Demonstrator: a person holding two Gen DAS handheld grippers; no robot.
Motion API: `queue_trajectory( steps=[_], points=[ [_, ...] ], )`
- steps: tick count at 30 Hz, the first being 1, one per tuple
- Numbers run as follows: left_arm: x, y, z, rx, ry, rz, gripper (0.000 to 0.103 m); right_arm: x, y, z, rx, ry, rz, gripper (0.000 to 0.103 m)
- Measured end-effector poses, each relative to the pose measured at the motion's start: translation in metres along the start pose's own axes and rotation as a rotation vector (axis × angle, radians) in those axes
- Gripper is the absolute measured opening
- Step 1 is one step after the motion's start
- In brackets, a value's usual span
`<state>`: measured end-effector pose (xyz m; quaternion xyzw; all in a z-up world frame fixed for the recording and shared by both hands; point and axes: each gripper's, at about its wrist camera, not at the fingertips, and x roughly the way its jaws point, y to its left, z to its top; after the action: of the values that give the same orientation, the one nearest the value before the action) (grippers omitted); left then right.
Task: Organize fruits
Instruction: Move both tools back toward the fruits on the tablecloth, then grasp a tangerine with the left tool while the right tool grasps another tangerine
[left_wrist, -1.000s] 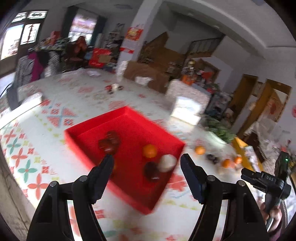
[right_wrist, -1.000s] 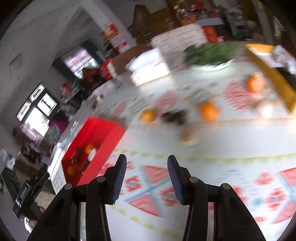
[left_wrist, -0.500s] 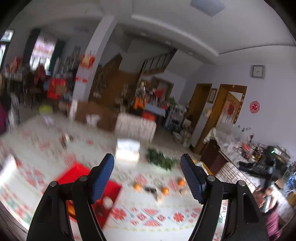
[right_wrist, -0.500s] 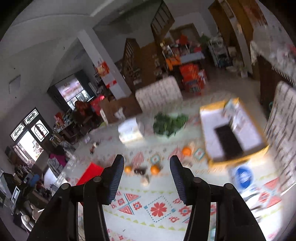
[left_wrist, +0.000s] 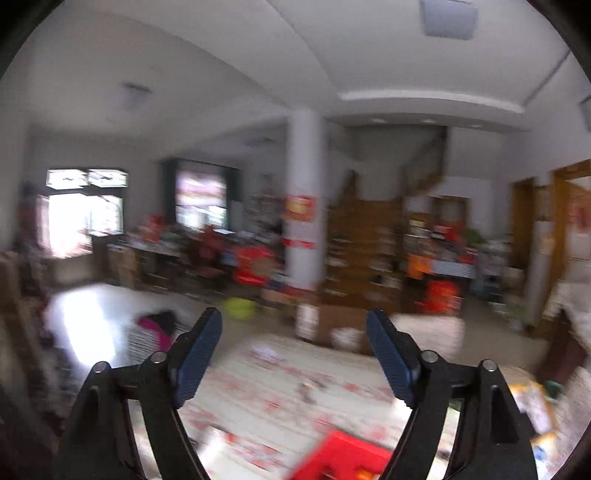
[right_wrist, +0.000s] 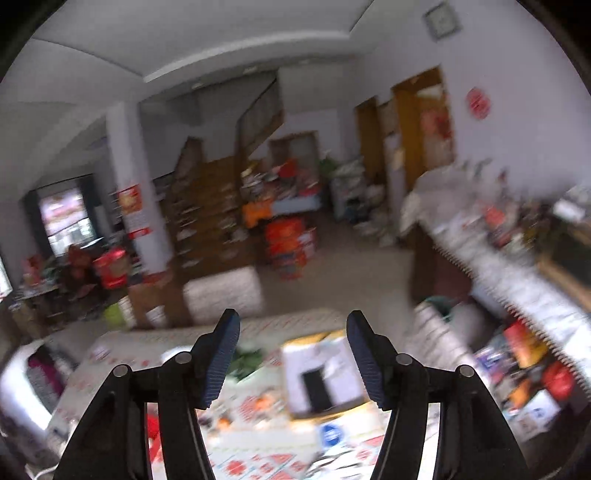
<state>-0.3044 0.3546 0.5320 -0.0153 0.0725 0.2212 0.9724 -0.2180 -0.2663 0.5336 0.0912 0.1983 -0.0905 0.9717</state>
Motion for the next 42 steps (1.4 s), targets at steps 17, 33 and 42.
queue_trajectory(
  steps=[17,33,42],
  points=[
    [0.161,-0.188,-0.296,0.010,0.484,-0.557,0.080,0.268,0.128,-0.268,-0.240,0.332,0.400,0.062],
    [0.285,-0.366,-0.455,0.180,0.764,-0.570,0.044,0.433,0.186,-0.406,-0.285,0.531,0.398,0.051],
    [0.296,-0.371,-0.482,0.192,0.801,-0.549,0.044,0.441,0.194,-0.416,-0.270,0.564,0.450,0.051]
  ],
)
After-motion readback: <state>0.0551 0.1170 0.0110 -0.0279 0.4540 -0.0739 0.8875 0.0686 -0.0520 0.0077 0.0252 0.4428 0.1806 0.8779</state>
